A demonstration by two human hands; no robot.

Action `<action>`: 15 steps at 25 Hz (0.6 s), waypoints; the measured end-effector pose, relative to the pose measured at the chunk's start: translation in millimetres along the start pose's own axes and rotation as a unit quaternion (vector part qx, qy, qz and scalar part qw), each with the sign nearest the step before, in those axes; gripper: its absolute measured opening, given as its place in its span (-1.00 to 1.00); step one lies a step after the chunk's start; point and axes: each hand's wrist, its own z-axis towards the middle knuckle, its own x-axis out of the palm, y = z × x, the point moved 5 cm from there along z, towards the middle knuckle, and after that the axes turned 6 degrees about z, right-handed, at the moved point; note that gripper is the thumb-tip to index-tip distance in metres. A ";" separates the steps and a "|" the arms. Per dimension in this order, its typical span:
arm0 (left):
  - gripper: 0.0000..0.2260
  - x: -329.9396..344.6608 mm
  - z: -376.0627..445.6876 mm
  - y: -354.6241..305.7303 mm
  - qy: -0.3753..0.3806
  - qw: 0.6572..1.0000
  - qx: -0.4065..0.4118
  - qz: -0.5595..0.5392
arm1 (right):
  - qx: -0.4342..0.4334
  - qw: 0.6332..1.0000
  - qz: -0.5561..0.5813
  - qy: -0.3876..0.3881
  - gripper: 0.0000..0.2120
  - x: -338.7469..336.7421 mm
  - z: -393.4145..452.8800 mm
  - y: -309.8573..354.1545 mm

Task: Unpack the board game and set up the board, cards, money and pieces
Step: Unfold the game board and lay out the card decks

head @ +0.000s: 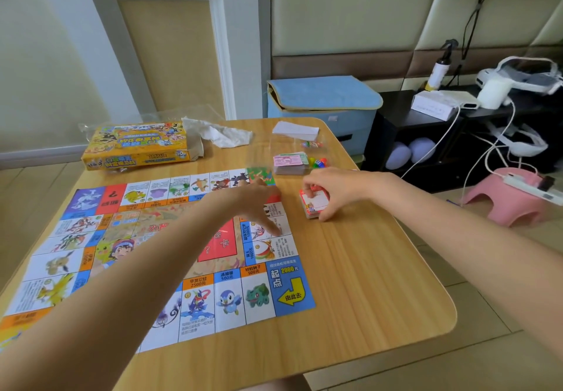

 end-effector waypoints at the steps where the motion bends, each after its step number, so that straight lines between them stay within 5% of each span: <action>1: -0.14 -0.8 2.2 -0.4 -0.001 1.000 -0.003 0.002 | -0.003 1.000 -0.007 0.003 -0.59 0.0 1.1 -0.4; 5: -0.27 -15.7 1.4 -1.6 -0.029 0.999 0.012 -0.009 | 0.010 0.998 -0.039 0.044 -0.56 3.0 4.7 -0.8; 9: -0.74 -60.2 10.9 24.7 -0.201 0.947 -0.046 -0.245 | 0.028 0.987 0.084 -0.134 -0.74 -47.8 12.5 -4.2; 12: -0.75 -70.4 33.5 40.6 -0.229 0.879 -0.106 -0.404 | 0.077 0.966 0.161 -0.188 -0.84 -56.1 36.1 -17.8; 15: -0.72 -62.4 50.3 33.6 -0.194 0.883 -0.145 -0.403 | 0.124 0.956 0.182 -0.193 -0.77 -32.6 64.7 -25.4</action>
